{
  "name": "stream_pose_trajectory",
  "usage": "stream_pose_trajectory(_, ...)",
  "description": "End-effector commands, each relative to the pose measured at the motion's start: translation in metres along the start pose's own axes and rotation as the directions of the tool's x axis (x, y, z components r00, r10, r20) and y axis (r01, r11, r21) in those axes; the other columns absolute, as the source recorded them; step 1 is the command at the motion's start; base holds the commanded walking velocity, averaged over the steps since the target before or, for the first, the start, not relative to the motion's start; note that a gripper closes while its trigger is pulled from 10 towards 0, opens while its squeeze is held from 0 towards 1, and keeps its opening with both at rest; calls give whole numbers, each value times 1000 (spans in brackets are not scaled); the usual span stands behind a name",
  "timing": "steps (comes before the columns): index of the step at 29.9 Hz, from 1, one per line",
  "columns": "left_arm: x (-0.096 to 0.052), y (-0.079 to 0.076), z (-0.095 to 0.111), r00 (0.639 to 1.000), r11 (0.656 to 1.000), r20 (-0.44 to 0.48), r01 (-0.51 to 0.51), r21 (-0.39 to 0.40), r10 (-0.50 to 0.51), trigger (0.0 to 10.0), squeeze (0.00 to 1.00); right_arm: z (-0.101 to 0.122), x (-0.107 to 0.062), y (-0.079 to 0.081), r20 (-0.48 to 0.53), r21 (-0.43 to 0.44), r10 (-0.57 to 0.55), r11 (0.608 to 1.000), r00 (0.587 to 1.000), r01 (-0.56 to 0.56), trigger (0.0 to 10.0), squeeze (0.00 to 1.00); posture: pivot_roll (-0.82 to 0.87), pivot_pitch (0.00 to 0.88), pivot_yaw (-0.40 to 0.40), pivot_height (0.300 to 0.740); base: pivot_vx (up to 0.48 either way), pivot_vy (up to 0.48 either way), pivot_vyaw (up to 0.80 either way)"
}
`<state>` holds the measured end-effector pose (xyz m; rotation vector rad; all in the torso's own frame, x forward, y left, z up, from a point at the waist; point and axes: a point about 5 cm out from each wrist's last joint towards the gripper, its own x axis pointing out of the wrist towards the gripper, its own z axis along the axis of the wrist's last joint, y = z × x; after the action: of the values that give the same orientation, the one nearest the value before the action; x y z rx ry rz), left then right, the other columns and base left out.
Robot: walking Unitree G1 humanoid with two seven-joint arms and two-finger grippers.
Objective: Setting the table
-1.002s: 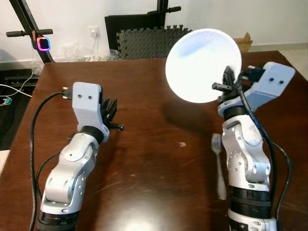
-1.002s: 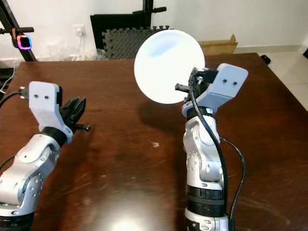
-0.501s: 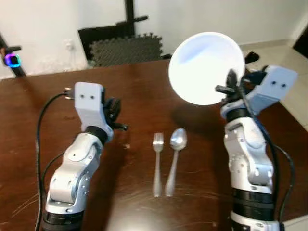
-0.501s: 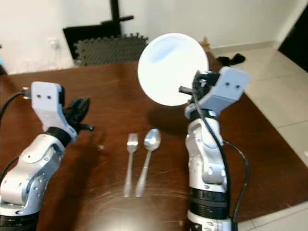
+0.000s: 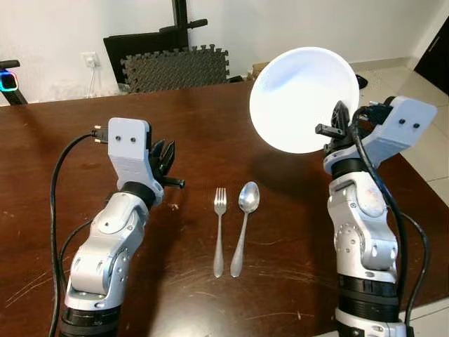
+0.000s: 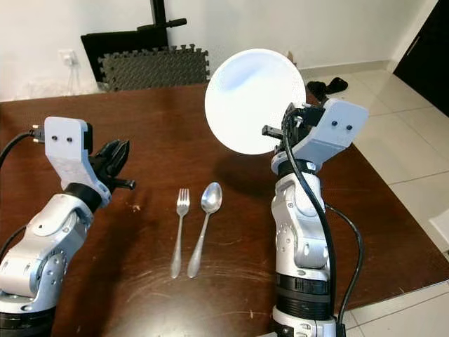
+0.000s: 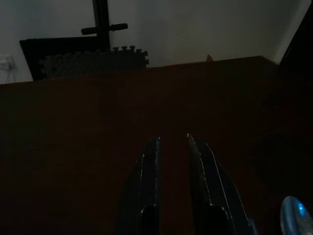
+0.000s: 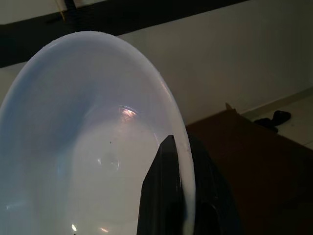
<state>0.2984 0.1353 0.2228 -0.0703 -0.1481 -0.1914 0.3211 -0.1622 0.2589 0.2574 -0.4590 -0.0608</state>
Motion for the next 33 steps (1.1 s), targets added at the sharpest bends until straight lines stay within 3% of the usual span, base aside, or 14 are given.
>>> stream_pose_trajectory(1,-2,3,-6,999,1000,-30,-13,4,13,10000,0,-3,-2,0,-8,8,-7,1000,1000,7,10000,0,43,113,71,740,-409,0,0)
stream_pose_trajectory(33,-1,2,-6,1000,1000,-30,-9,5,9,10000,0,-5,-2,1,-14,6,0,1000,1000,0,10000,0,42,106,73,740,-370,0,0)
